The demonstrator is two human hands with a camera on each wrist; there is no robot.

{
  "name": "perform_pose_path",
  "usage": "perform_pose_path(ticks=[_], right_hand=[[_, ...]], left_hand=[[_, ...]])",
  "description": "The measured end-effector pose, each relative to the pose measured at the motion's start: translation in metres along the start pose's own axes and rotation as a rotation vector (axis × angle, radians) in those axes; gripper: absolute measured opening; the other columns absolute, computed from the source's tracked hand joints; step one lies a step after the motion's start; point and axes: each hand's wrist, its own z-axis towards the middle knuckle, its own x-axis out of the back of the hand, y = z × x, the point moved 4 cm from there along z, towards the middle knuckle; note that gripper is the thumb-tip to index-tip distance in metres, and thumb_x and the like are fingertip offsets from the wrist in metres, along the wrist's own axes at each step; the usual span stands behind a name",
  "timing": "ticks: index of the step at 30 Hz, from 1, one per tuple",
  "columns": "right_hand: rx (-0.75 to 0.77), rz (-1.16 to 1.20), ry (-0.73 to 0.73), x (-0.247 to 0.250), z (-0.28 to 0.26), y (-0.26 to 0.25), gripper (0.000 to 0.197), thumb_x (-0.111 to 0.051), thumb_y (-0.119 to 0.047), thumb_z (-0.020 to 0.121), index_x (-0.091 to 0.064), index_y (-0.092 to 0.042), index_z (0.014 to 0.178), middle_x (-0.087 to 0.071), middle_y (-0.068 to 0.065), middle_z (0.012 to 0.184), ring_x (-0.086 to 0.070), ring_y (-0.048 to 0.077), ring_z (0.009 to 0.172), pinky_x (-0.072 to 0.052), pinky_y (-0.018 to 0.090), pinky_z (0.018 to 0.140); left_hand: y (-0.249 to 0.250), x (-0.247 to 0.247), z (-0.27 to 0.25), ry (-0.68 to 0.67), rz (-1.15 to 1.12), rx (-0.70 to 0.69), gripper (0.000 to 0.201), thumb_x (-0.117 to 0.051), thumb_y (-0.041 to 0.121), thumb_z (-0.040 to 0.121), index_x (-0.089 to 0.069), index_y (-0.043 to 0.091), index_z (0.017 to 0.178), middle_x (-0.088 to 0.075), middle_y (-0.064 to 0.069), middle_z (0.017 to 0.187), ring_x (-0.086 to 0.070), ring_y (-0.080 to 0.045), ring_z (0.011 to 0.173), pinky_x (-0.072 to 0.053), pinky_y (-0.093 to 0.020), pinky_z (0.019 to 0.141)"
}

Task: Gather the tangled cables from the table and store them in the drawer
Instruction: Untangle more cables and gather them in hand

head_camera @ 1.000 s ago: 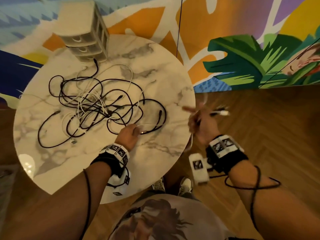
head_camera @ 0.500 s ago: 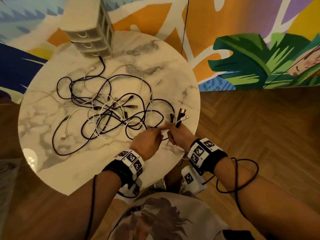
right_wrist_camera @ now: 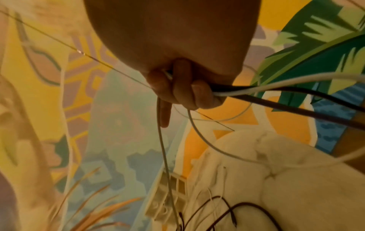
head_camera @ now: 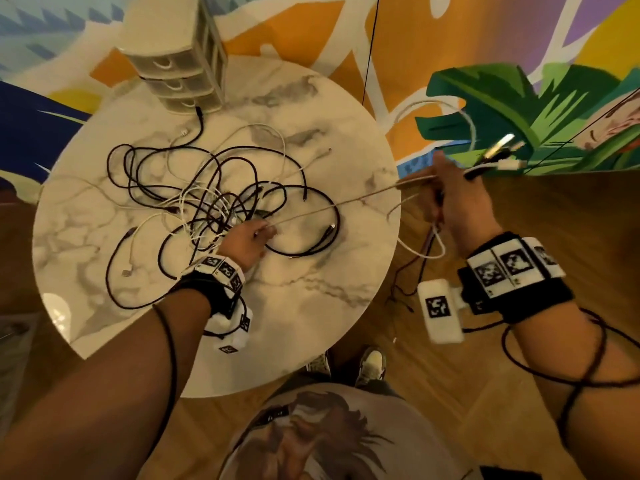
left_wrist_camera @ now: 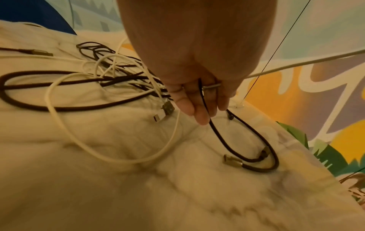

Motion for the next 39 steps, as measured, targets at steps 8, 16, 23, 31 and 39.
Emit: perform_pose_path(ticks=[8, 16, 23, 31, 39], right_hand=[[-0.23, 0.042, -0.001, -0.007, -0.015, 0.055, 0.06, -0.026, -0.05, 0.1, -0.069, -0.009, 0.103, -0.043, -0.003, 0.044, -0.034, 0.006, 0.034, -0.024, 0.016, 0.036], [-0.013, -0.421, -0.242, -0.087, -0.032, 0.064, 0.044, -0.031, -0.041, 0.101, -0.065, -0.014, 0.103, -0.054, 0.003, 0.054, -0.052, 0.008, 0.051, -0.044, 0.021, 0.06], [0.004, -0.893, -0.624, -0.131, -0.019, 0.085, 0.043, -0.029, -0.038, 0.102, -0.054, -0.017, 0.073, -0.058, 0.007, 0.073, -0.05, 0.02, 0.064, -0.038, 0.033, 0.065], [-0.137, -0.845, -0.454, -0.102, 0.014, 0.098, 0.039, -0.041, -0.041, 0.098, -0.054, -0.008, 0.082, -0.057, 0.012, 0.082, -0.052, 0.027, 0.074, -0.036, 0.03, 0.065], [-0.203, -0.792, -0.41, -0.095, 0.017, 0.117, 0.042, -0.042, -0.044, 0.097, -0.055, -0.008, 0.08, -0.057, 0.012, 0.073, -0.053, 0.027, 0.071, -0.04, 0.034, 0.069]], left_hand=[[0.021, 0.016, 0.003, 0.228, -0.19, -0.004, 0.029, -0.043, 0.024, 0.1, -0.063, 0.007, 0.112, -0.067, -0.015, 0.106, -0.058, -0.015, 0.047, -0.049, -0.026, 0.051], [0.061, -0.013, -0.03, 0.227, 0.323, -0.165, 0.033, -0.041, 0.025, 0.096, -0.06, 0.011, 0.12, -0.062, -0.011, 0.117, -0.06, -0.033, 0.103, -0.049, -0.04, 0.083], [0.062, -0.023, -0.039, 0.164, 0.356, -0.258, 0.022, -0.044, 0.018, 0.094, -0.062, 0.019, 0.106, -0.062, -0.002, 0.107, -0.063, -0.026, 0.088, -0.052, -0.039, 0.067], [0.014, -0.019, -0.088, 0.273, 0.19, -0.341, 0.029, -0.039, 0.028, 0.089, -0.06, 0.01, 0.098, -0.055, -0.007, 0.106, -0.059, -0.026, 0.08, -0.052, -0.035, 0.061], [-0.038, -0.013, -0.05, 0.231, 0.472, 0.015, 0.044, -0.06, 0.044, 0.084, -0.057, 0.016, 0.117, -0.05, -0.013, 0.115, -0.046, -0.034, 0.105, -0.045, -0.044, 0.084]])
